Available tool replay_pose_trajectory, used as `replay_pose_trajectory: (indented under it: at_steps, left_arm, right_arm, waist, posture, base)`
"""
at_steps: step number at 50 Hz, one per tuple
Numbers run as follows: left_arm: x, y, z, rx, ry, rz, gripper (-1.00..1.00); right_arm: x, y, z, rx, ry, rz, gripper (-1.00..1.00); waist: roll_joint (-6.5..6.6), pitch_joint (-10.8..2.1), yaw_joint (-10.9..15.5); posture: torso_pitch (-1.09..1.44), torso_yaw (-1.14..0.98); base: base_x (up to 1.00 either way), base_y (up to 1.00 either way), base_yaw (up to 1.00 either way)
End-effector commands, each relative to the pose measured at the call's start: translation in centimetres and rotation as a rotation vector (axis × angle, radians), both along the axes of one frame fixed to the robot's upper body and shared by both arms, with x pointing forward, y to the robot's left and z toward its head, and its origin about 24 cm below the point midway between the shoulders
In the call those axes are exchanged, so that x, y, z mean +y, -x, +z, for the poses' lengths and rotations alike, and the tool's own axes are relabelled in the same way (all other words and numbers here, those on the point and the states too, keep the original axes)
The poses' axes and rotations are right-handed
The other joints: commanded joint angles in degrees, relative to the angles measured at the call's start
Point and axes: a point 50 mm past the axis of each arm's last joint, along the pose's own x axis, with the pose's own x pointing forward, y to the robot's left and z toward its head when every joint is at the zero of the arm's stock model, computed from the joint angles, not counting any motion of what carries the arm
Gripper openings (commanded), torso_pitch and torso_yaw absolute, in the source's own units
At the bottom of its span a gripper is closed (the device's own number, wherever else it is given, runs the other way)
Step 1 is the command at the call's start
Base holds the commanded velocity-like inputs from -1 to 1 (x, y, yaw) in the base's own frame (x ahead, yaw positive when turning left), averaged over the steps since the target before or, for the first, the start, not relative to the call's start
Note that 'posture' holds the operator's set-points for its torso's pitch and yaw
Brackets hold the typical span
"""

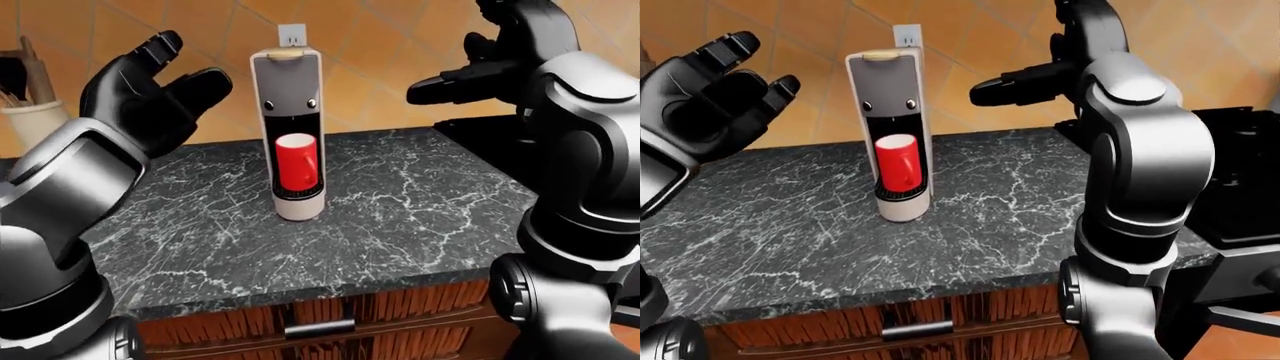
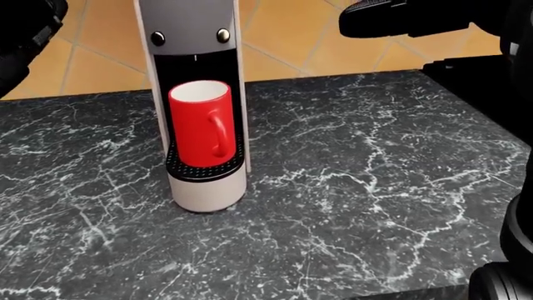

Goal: Press the button on the coffee machine to serve coffee.

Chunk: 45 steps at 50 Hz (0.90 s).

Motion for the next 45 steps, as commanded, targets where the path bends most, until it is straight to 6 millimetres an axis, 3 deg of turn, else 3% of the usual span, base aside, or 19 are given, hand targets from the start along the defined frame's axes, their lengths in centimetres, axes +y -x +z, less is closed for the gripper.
replay_pose_trajectory:
  at_steps: [1, 19, 45]
  left_arm:
    - [0.0, 0.6, 1.2, -0.052, 0.031, -0.007, 1.0]
    - [-0.4, 2.1, 0.7, -0.022, 0.062, -0.043, 1.0]
    - [-3.0, 3.3, 0.6, -0.01, 0.08, -0.124, 1.0]
  right_arm:
    - [0.2, 0.5, 1.6, -0.078, 0.006, 0.005, 1.0]
    - [-0.1, 0.6, 1.5, -0.077, 0.006, 0.0, 1.0]
    - [-0.1, 0.6, 0.7, -0.07, -0.003, -0.001, 1.0]
  waist:
    - [-0.01, -0.49, 0.0]
    - [0.46, -0.25, 0.0]
    - [0.25, -0.29, 0.1]
  posture:
    - [-0.45, 0.0]
    - [-0.45, 0.0]
    - [-0.45, 0.0]
  base:
    - [0.0, 0.0, 0.0]
    - [0.0, 0.0, 0.0]
    - [0.0, 0.0, 0.0]
